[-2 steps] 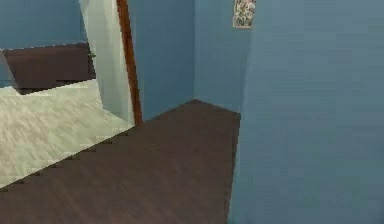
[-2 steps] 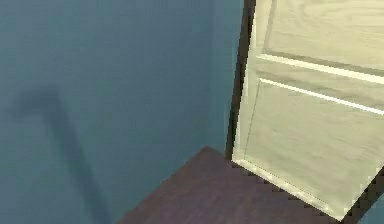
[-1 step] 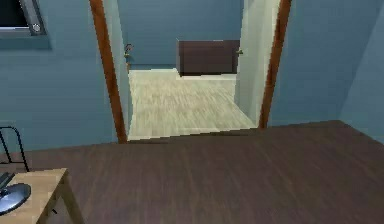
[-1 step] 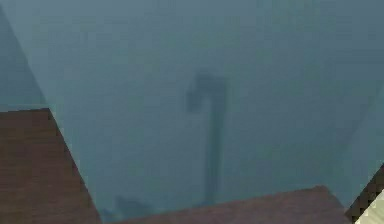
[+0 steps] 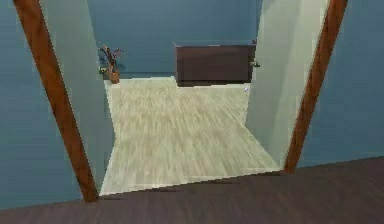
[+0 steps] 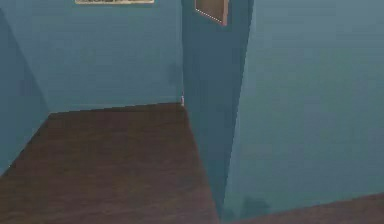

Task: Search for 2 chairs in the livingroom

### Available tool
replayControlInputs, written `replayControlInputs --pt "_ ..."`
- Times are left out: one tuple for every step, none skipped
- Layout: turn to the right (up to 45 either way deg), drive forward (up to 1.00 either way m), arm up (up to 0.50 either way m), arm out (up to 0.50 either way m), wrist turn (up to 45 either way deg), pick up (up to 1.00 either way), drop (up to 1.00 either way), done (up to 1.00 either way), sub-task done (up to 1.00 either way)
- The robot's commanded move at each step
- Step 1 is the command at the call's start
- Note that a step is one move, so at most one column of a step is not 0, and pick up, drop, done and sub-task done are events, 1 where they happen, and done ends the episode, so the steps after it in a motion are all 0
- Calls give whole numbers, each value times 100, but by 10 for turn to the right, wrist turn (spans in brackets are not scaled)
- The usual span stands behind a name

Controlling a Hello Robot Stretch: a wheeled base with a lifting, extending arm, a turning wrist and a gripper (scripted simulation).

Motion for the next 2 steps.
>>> replayControlInputs --pt "-450 0 0 0 0 0 0 0 0" --pt "-450 0 0 0 0 0 0 0 0"
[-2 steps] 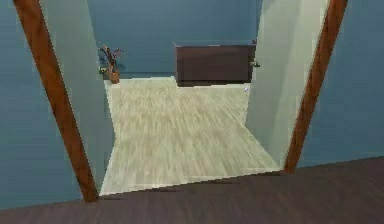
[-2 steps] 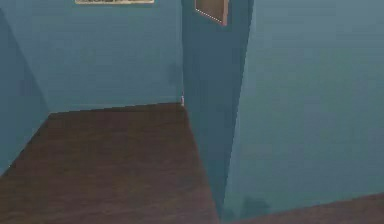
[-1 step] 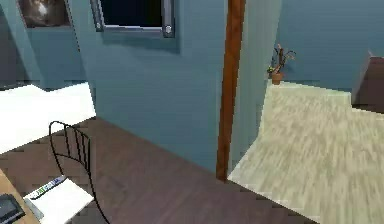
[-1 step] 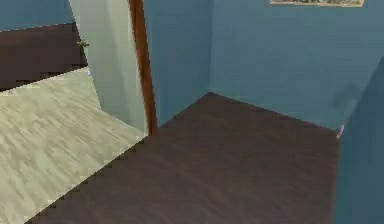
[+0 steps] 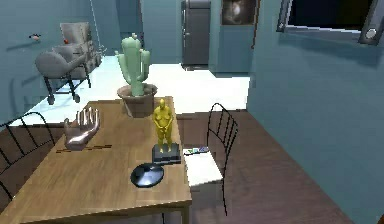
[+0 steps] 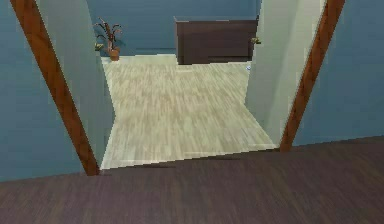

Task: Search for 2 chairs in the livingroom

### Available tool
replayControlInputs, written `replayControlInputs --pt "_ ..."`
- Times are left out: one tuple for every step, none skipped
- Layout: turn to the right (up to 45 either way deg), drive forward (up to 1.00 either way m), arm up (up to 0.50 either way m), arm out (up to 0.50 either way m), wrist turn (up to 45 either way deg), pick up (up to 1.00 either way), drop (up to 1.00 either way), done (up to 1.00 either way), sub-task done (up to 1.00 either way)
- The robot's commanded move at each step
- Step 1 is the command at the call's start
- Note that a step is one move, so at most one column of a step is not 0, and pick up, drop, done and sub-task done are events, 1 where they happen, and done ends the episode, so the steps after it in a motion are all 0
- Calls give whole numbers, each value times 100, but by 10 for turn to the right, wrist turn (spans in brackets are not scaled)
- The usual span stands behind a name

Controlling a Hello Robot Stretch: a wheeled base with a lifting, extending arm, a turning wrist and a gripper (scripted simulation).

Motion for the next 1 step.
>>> replayControlInputs --pt "0 0 0 0 0 0 0 100 0"
